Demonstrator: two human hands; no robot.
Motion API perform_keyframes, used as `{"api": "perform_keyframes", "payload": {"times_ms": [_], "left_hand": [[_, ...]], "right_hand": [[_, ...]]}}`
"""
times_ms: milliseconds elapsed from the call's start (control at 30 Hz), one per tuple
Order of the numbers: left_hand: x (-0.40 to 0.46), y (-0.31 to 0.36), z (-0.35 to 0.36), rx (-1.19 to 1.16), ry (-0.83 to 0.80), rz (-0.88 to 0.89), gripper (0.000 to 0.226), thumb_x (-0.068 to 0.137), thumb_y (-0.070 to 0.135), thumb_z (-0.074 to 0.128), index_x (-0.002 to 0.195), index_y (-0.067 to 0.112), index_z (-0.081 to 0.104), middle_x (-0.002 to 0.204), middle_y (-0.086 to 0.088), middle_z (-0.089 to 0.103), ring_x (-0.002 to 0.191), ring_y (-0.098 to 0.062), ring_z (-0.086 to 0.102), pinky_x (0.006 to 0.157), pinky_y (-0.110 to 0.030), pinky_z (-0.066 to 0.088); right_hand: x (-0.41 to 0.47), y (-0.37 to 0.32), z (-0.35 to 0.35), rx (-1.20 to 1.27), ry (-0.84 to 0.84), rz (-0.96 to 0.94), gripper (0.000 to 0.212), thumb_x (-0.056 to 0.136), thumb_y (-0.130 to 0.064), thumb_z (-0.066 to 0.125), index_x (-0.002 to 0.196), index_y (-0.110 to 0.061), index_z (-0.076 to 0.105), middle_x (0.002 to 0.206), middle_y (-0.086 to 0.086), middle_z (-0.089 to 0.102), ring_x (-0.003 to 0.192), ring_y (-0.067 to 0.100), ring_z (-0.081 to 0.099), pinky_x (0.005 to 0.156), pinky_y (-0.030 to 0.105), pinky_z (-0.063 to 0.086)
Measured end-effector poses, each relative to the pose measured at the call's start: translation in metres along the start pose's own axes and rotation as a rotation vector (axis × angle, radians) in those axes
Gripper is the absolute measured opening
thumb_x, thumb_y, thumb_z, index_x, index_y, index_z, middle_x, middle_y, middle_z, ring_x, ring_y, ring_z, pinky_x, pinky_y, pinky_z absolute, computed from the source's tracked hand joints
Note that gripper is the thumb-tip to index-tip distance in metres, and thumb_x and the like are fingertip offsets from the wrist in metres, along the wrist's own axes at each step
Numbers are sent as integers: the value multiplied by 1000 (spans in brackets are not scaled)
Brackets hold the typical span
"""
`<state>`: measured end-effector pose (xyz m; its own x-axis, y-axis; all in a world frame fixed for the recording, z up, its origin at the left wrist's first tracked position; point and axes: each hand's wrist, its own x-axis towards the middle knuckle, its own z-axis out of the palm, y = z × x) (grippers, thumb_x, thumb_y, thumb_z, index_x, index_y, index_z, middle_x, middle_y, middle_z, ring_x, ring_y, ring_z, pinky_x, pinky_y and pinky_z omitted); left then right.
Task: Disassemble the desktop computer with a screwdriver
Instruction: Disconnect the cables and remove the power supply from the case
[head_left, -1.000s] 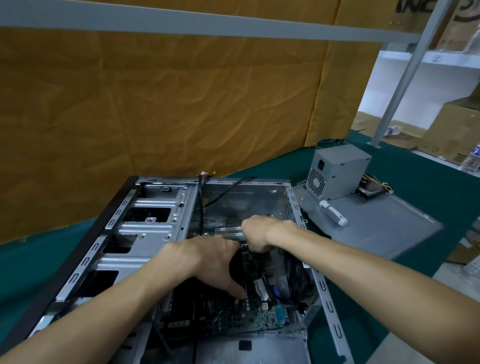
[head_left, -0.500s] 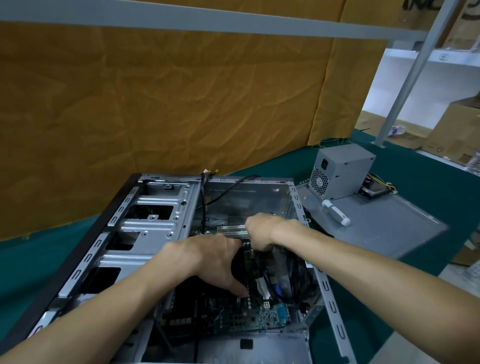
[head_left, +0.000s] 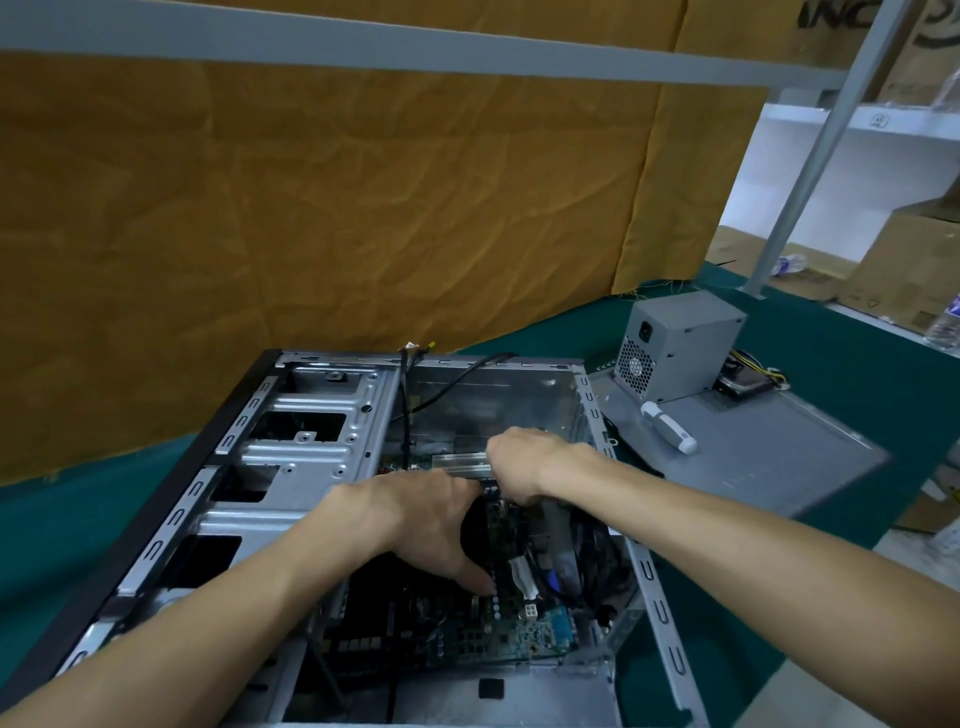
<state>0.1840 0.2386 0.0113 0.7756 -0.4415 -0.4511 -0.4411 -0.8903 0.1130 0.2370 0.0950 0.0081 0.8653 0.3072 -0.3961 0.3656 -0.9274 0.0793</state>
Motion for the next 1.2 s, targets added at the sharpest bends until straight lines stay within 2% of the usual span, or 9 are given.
{"api": "perform_keyframes", "payload": {"times_ms": [233,367,500,600,667,833,967,1067,1200], "left_hand": [[1,1,-1,11,-10,-10,87,62,80,72,127,28,51,118,5,65,104,-19,64,92,-40,55],[2,0,-1,14,4,6,91,62,80,72,131,27,49,125,3,64,111,-22,63,96,-41,53],[1,-1,-1,-9,9,32,88,63,78,74,131,29,50,125,4,65,110,-20,64,96,-40,53],[1,-1,-2,-9,3,30,88,63,79,74,130,26,51,125,4,66,110,-20,64,96,-40,53],[1,-1,-2,0,-14,15,91,63,80,73,131,25,50,125,3,65,111,-20,64,96,-41,53],[-2,1,-2,26,-13,-4,93,65,80,71,134,22,46,122,1,65,107,-22,64,92,-41,55],[-5,4,-3,50,5,-8,89,67,78,71,130,20,48,112,1,65,96,-21,64,86,-40,57],[-6,5,-2,64,17,-16,83,68,77,71,124,20,48,107,3,63,93,-22,63,83,-39,56],[-6,5,-2,79,25,-10,74,72,75,71,116,20,48,101,3,59,88,-21,60,77,-36,54]], "right_hand": [[0,2,-2,3,-61,-2,20,88,4,58,71,-7,56,73,11,59,64,29,62,51,30,47],[0,3,-9,47,79,-7,20,86,6,58,71,-6,57,69,8,54,69,29,59,60,34,47],[-5,-2,0,12,-58,-39,15,88,-1,59,75,-8,61,76,10,60,70,30,63,57,32,49],[-12,0,-3,-26,192,-17,22,87,0,57,71,-12,47,74,8,53,66,28,55,61,34,41],[-15,4,-13,-58,350,1,18,87,-2,59,77,-12,49,83,10,58,79,32,63,64,36,44],[-21,19,-31,-166,336,50,20,86,4,61,89,-12,50,104,13,67,97,35,67,67,36,43],[-14,21,-32,-193,146,88,15,92,4,53,100,-7,59,105,13,61,95,33,62,69,37,45],[-11,20,-37,-142,39,59,11,91,5,52,81,-1,52,83,8,55,72,26,60,59,34,49],[-27,20,-38,18,90,-36,24,90,-6,53,66,-9,52,70,9,60,51,22,56,44,24,40]]}}
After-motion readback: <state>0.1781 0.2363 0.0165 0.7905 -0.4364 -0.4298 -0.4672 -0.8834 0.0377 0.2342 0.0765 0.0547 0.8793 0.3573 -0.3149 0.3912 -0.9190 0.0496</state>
